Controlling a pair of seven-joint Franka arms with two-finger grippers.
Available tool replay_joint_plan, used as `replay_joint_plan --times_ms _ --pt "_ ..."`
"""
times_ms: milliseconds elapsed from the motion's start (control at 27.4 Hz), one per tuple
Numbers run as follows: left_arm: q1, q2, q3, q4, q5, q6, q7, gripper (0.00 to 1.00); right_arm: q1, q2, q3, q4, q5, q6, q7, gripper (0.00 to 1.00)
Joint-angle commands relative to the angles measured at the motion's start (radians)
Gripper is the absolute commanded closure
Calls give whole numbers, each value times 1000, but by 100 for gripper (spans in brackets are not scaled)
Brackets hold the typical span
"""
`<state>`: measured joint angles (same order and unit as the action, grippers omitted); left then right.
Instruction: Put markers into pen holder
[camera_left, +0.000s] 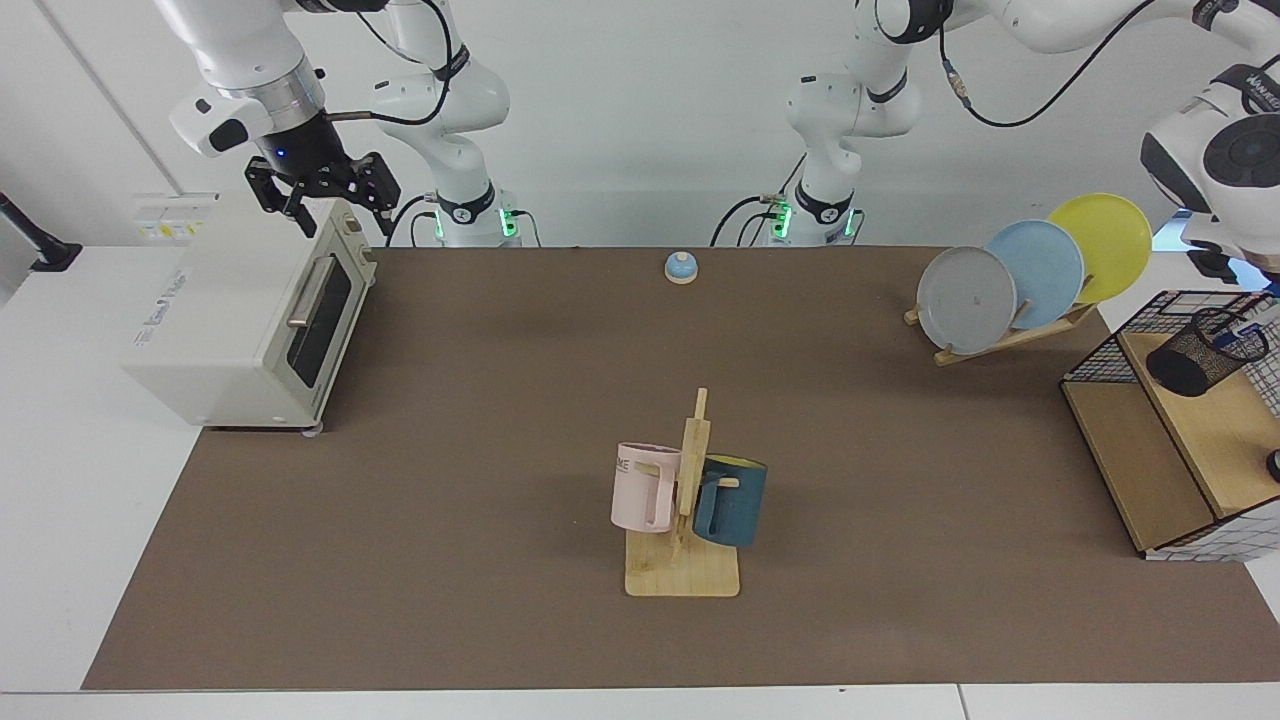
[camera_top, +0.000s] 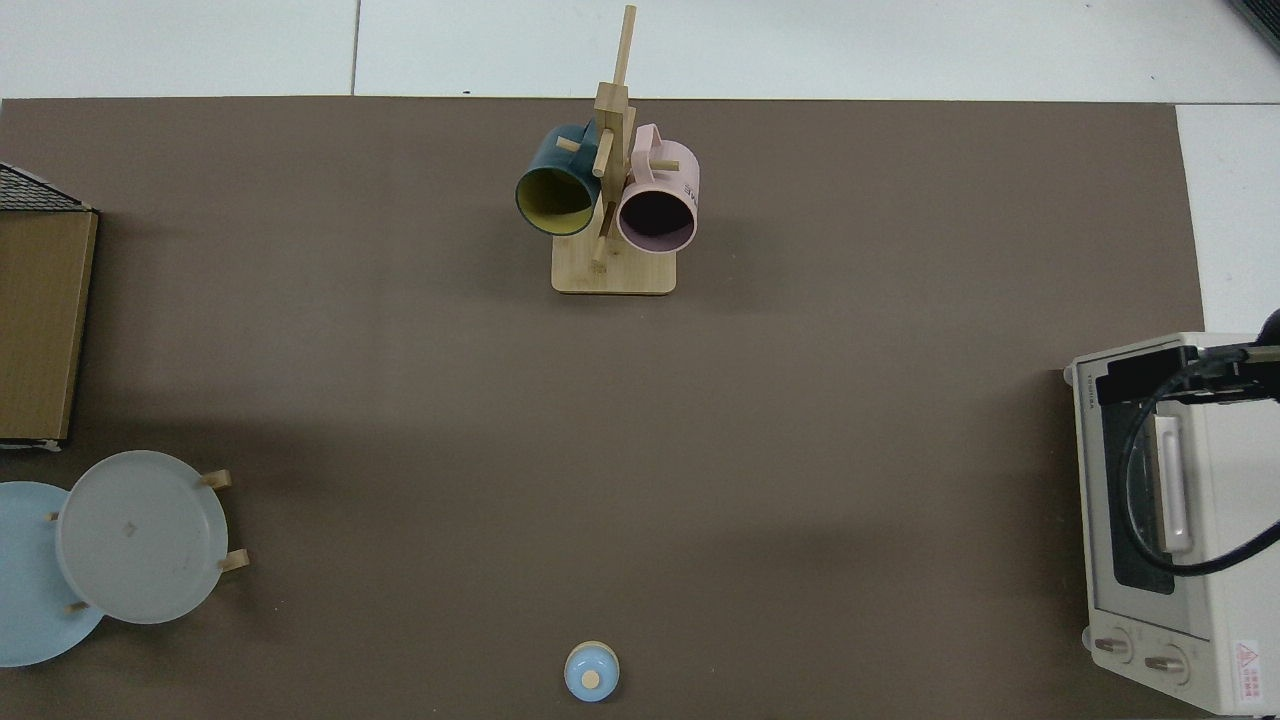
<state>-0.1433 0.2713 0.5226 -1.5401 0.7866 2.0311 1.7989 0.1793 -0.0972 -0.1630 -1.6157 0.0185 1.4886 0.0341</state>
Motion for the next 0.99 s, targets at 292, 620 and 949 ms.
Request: replay_joint_plan --times_ms 292,620,949 --pt "-50 19 -6 28 54 -28 -30 0 -7 -1 5 3 -2 -8 -19 0" --pt "-48 11 -45 66 -90 -132 -87 0 -4 -7 7 0 1 -33 -19 0" --pt "-45 6 -55 66 -329 -183 -84 0 -1 -12 7 3 1 -24 -17 0"
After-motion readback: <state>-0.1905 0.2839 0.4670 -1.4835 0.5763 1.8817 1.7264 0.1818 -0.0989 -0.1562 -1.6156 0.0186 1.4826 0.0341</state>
